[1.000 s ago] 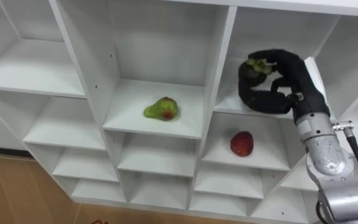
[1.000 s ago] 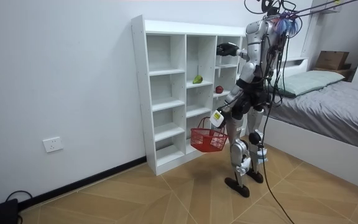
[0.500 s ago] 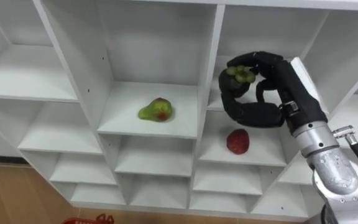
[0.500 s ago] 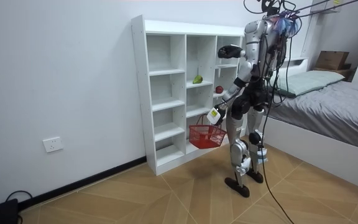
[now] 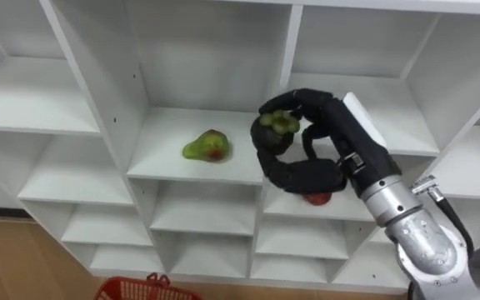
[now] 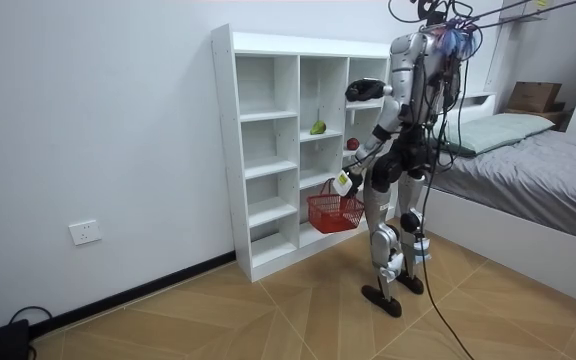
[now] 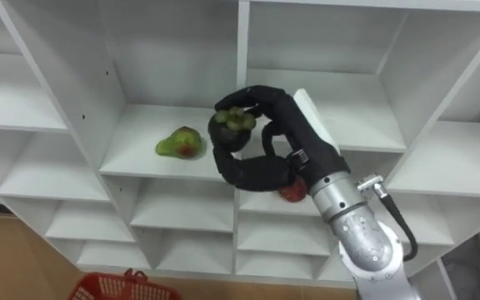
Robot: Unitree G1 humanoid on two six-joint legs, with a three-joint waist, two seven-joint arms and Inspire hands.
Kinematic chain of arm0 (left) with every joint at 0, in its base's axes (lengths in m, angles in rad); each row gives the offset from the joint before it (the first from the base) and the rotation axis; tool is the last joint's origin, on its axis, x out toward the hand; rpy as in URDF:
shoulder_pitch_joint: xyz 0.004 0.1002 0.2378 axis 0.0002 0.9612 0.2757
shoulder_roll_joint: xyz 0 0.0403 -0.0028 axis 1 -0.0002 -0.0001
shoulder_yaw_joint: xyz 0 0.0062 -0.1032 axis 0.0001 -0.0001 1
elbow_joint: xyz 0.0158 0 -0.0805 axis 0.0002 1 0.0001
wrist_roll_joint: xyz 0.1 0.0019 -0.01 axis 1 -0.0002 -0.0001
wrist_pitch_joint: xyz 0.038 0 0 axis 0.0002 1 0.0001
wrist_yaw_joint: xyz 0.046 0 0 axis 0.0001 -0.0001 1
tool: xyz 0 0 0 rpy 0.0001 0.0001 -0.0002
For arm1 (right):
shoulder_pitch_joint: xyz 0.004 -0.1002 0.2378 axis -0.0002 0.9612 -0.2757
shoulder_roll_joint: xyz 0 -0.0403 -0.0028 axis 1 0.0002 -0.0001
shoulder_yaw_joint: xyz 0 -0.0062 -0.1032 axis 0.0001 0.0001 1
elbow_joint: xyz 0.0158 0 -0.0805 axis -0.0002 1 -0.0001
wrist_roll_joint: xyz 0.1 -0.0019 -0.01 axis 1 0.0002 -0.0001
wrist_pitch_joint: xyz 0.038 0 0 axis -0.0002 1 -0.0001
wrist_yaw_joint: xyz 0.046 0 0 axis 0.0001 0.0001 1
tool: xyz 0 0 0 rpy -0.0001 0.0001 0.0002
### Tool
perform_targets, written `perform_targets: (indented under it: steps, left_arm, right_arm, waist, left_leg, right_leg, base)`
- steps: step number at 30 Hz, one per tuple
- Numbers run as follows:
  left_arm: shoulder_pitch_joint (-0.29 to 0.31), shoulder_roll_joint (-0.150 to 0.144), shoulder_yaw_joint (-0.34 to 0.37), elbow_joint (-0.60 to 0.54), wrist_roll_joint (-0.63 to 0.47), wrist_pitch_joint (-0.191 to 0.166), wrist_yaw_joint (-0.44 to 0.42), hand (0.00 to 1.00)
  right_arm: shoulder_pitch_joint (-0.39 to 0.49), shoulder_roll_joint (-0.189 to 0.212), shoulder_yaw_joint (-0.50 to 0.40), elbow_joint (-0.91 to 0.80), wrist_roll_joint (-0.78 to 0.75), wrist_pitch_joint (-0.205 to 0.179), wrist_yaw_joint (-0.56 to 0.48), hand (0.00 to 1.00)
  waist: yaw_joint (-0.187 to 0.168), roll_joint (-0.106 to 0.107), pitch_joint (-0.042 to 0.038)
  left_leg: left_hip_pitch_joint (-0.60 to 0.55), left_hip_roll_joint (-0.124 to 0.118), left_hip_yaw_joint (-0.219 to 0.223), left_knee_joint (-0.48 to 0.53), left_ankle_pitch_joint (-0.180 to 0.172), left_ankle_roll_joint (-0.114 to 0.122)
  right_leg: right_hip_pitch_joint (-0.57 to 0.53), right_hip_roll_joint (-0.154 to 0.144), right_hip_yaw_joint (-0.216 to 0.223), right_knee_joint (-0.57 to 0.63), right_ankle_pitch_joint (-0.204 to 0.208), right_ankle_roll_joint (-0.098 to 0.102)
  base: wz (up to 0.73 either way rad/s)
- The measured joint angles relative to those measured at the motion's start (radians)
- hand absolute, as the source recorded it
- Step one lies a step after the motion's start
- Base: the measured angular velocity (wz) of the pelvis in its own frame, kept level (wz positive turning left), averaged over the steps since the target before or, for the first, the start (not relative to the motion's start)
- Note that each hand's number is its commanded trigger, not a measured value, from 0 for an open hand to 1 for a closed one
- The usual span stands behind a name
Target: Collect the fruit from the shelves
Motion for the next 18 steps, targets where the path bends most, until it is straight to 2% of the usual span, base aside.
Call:
perform_targets:
  steps: [1,4,9,13,16,18]
  left_arm:
    - [-0.002,0.001,-0.008,0.0,0.0,0.0,0.0,1.0]
    - [-0.007,-0.001,-0.029,-0.006,0.0,-0.003,0.001,1.0]
    - [-0.011,-0.004,-0.053,-0.022,0.001,-0.004,0.003,1.0]
    - [-0.021,-0.003,-0.062,-0.04,0.0,-0.004,0.003,1.0]
    - [-0.04,-0.003,-0.063,-0.046,0.002,-0.004,0.003,1.0]
    - [-0.052,-0.003,-0.064,-0.052,0.004,-0.005,0.003,1.0]
  right_arm:
    - [0.0,0.0,0.006,0.0,-0.003,0.0,0.01,1.0]
    - [0.0,0.003,0.025,0.0,-0.002,0.0,0.027,1.0]
    - [0.0,0.013,0.039,0.009,-0.002,0.0,0.053,1.0]
    - [0.0,0.03,0.05,0.056,0.003,0.001,0.067,1.0]
    - [0.002,0.031,0.072,0.071,-0.002,0.009,0.07,1.0]
    - [0.006,0.033,0.079,0.087,-0.007,0.01,0.068,1.0]
  waist:
    - [0.0,0.003,0.0015]
    - [0.001,0.002,-0.0012]
    - [0.003,0.005,0.0015]
    - [0.006,0.0,0.0042]
    - [0.007,-0.008,0.0097]
    - [0.012,-0.017,0.0064]
  left_leg:
    - [-0.002,0.0,0.0,0.0,0.0,0.0]
    - [-0.018,0.0,0.0,0.005,0.0,0.0]
    - [-0.025,-0.001,0.0,0.007,0.001,0.002]
    - [-0.026,0.0,-0.004,0.012,0.001,0.002]
    - [-0.031,0.0,-0.013,0.019,0.001,0.002]
    - [-0.051,0.0,-0.017,0.023,0.001,0.002]
  right_leg:
    - [-0.003,0.0,0.0,0.0,0.0,0.0]
    - [-0.02,-0.002,-0.001,0.009,0.0,0.0]
    - [-0.03,-0.003,0.0,0.015,0.0,0.0]
    - [-0.031,-0.005,0.0,0.016,0.0,0.0]
    - [-0.034,-0.007,-0.01,0.016,0.0,0.0]
    - [-0.045,-0.007,-0.015,0.018,0.0,0.0]
  base:
    - [0.0]
    - [0.0]
    - [0.0]
    - [0.0]
    - [0.05]
    - [0.08]
